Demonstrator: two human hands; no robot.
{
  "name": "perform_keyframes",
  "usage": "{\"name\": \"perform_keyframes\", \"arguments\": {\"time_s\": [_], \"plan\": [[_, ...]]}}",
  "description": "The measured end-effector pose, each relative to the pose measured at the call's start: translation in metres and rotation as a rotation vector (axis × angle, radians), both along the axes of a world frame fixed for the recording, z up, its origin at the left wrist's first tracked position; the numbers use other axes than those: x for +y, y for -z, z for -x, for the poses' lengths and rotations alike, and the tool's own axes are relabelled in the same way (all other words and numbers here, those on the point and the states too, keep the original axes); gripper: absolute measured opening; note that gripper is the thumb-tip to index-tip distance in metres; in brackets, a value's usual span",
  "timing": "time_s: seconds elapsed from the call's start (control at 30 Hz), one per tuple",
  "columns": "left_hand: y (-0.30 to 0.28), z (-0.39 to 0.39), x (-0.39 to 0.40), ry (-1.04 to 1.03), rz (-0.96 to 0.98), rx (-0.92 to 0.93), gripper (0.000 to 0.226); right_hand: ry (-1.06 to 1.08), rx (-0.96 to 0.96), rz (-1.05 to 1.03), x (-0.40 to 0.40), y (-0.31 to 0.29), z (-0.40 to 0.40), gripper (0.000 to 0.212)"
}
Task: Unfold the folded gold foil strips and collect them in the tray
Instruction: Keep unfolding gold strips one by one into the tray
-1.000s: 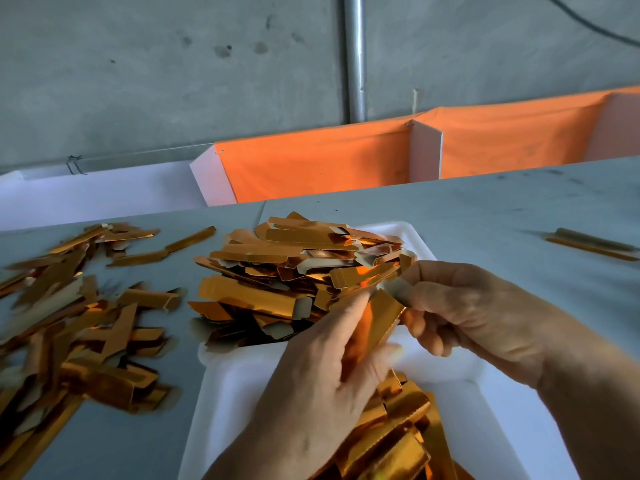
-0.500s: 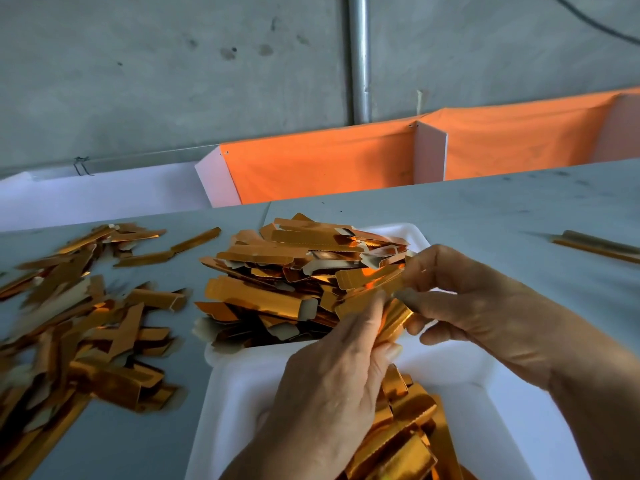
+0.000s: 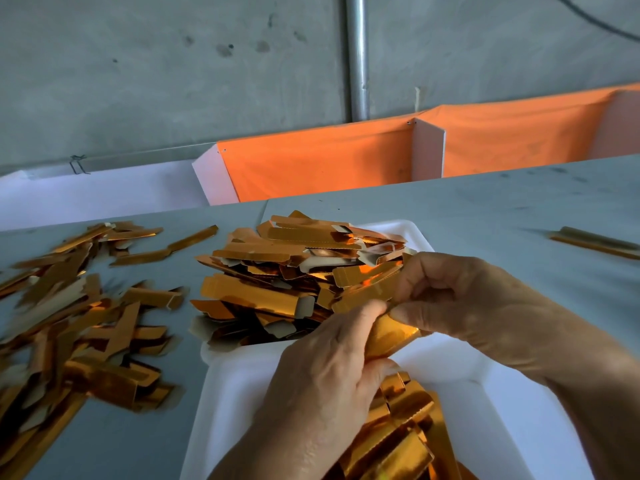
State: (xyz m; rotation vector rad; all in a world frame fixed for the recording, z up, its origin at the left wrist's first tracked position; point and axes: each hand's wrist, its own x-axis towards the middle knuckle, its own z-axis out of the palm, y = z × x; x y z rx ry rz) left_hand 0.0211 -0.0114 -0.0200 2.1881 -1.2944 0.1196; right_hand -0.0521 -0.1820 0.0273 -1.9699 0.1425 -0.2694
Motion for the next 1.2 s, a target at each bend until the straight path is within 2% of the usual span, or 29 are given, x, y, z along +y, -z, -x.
{"name": "perform_keyframes", "arguments": {"time_s": [0.2, 0.3, 0.4, 0.5, 0.57, 0.67, 0.73, 0.8, 0.87, 1.03, 1.2], "plan": [[-0.004, -0.006, -0.001, -0.13, 0.016, -0.099, 0.058, 0.059, -0.105, -0.036, -0.007, 0.005, -0.004, 0.016], [-0.004, -0.004, -0.001, -0.096, 0.055, -0.13, 0.056, 0.038, -0.072, -0.078, -0.011, 0.005, -0.003, 0.017], [-0.01, -0.004, 0.0, -0.135, -0.024, -0.168, 0.056, -0.022, 0.007, -0.155, -0.012, 0.005, -0.001, 0.025], [-0.013, -0.004, 0.0, -0.139, -0.009, -0.209, 0.061, -0.008, 0.016, -0.152, -0.013, 0.006, -0.002, 0.026], [-0.016, 0.001, -0.001, -0.062, 0.035, -0.146, 0.056, -0.028, -0.024, -0.219, -0.012, 0.004, -0.001, 0.023], [-0.013, 0.005, 0.0, 0.097, 0.144, 0.205, 0.049, -0.144, -0.042, -0.383, -0.009, 0.001, 0.003, 0.007], [-0.015, 0.005, 0.001, 0.125, 0.194, 0.367, 0.042, -0.182, -0.036, -0.448, -0.009, 0.001, 0.003, 0.011], [-0.015, 0.006, -0.001, 0.144, 0.229, 0.415, 0.047, -0.164, -0.031, -0.45, -0.011, 0.003, 0.002, 0.012], [-0.014, 0.009, -0.004, 0.154, 0.227, 0.385, 0.054, -0.163, -0.024, -0.478, -0.012, 0.003, 0.002, 0.016], [-0.013, 0.011, -0.005, 0.1, 0.234, 0.24, 0.05, -0.271, 0.025, -0.599, -0.02, 0.005, 0.002, 0.047], [-0.008, 0.015, -0.009, 0.044, 0.23, 0.15, 0.059, -0.265, 0.042, -0.518, -0.018, 0.008, -0.002, 0.063]]}}
